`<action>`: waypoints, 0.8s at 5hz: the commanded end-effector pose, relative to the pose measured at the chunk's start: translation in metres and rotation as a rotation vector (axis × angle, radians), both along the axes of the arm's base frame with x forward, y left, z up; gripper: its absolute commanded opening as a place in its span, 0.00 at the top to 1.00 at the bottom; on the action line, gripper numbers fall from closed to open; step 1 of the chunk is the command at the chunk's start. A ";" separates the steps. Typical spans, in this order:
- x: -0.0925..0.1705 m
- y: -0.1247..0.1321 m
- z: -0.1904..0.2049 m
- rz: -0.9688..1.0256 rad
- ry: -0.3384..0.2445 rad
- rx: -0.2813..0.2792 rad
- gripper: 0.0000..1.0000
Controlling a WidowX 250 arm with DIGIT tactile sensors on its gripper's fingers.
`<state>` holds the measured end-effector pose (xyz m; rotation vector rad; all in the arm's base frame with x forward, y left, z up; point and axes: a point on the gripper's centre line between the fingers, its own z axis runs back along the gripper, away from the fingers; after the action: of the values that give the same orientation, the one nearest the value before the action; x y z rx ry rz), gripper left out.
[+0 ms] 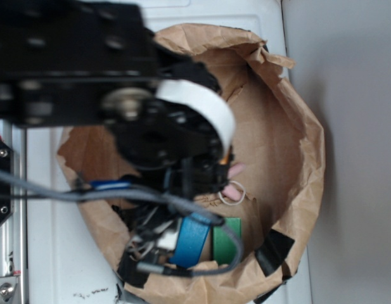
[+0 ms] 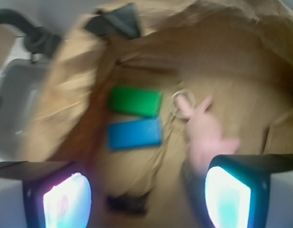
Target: Grab the wood chip.
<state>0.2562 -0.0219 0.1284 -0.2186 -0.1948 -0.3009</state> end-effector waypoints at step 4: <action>0.009 0.022 -0.048 -0.047 -0.128 0.120 0.00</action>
<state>0.2597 -0.0054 0.0689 -0.1034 -0.2572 -0.3684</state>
